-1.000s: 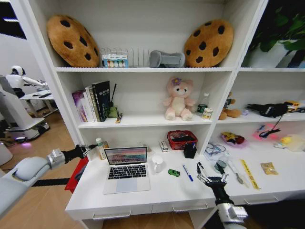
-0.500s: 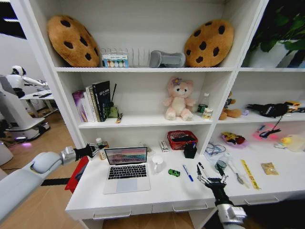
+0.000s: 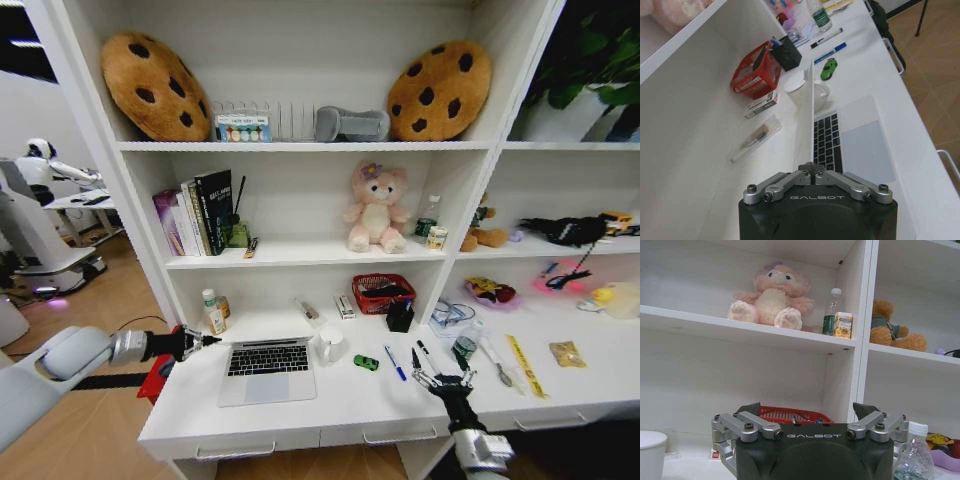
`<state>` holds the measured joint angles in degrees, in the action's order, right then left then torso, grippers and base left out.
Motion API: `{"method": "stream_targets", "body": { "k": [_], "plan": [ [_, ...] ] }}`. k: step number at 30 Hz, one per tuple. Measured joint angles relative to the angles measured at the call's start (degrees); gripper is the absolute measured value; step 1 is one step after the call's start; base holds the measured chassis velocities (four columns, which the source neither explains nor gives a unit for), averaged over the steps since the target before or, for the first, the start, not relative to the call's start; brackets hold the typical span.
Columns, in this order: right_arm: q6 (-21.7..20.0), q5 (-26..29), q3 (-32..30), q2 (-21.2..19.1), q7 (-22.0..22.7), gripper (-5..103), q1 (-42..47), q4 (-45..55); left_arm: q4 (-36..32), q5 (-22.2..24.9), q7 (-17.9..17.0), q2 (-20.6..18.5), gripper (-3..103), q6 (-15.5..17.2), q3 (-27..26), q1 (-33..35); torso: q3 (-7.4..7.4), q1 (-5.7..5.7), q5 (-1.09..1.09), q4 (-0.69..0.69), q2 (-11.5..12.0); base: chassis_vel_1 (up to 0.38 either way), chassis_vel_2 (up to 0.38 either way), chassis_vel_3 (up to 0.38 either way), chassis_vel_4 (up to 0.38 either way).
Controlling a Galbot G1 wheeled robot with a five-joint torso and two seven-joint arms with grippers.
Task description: Organize the objects on the table.
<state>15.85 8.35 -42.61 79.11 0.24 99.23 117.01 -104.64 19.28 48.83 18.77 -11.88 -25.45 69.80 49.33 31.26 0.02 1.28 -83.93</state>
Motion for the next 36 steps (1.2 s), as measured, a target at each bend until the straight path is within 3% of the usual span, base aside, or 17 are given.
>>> {"method": "stream_targets", "body": {
  "k": [8, 13, 14, 16, 17, 18, 21, 28, 36],
  "plan": [
    [0.79, 0.25, -1.4, 0.16, 0.07, 100, 0.84, 0.38, 0.65, 0.56, -2.15, 0.81, 0, -1.04, -1.81, 1.68, 0.0, 0.0, -0.02, 0.01, 0.0, 0.0, 0.0, 0.0, 0.0],
    [0.9, 0.26, -1.46, 0.55, 0.49, 100, 0.79, 0.4, 3.2, 2.06, -2.95, 2.43, 0, -1.87, -8.32, 7.03, 0.01, 0.0, -0.03, -0.01, 0.0, 0.0, 0.0, 0.0, 0.0],
    [0.91, 0.26, -1.36, 0.68, 0.54, 100, 0.76, 0.39, 3.6, 2.68, -4.69, 3.25, 0, -1.71, -11.39, 9.7, 0.01, 0.0, -0.02, -0.03, 0.0, 0.0, 0.0, 0.0, 0.0],
    [0.91, 0.26, -1.32, 0.72, 0.56, 100, 0.76, 0.39, 3.66, 3.02, -5.63, 3.51, 0, -1.49, -12.21, 10.45, 0.01, 0.0, -0.02, -0.04, 0.0, 0.0, 0.0, 0.0, 0.0],
    [0.91, 0.2, -1.16, 0.79, 0.57, 100, 0.77, 0.35, 3.68, 4.13, -7.72, 4.0, 0, -0.9, -13.13, 11.53, 0.01, 0.0, -0.02, -0.04, 0.0, 0.0, 0.0, 0.0, 0.0],
    [0.91, 0.09, -0.98, 0.86, 0.58, 100, 0.78, 0.28, 3.39, 4.92, -9.44, 4.16, 0, -0.05, -12.89, 11.48, 0.01, 0.0, -0.02, -0.03, 0.0, 0.0, 0.0, 0.0, 0.0],
    [0.94, 0.06, -0.91, 0.89, 0.59, 100, 0.78, 0.22, 2.44, 5.01, -10.33, 3.85, 0, 0.74, -11.55, 10.15, 0.01, 0.0, -0.02, 0.0, 0.0, 0.0, 0.0, 0.0, 0.0],
    [1.7, 0.07, -1.59, 1.04, 0.54, 100, 1.18, -0.23, 0.1, 3.32, -8.46, 1.76, 0, 1.37, -9.78, 8.76, 0.01, 0.0, 0.0, 0.01, 0.0, 0.0, 0.0, 0.0, 0.0],
    [2.02, -0.21, -1.31, 1.37, 0.49, 100, 1.04, -0.82, -1.24, -1.63, -6.3, 4.02, 0, 0.75, -11.31, 13.34, 0.01, 0.0, -0.02, -0.01, 0.0, 0.0, 0.0, 0.0, 0.0]
  ]
}}
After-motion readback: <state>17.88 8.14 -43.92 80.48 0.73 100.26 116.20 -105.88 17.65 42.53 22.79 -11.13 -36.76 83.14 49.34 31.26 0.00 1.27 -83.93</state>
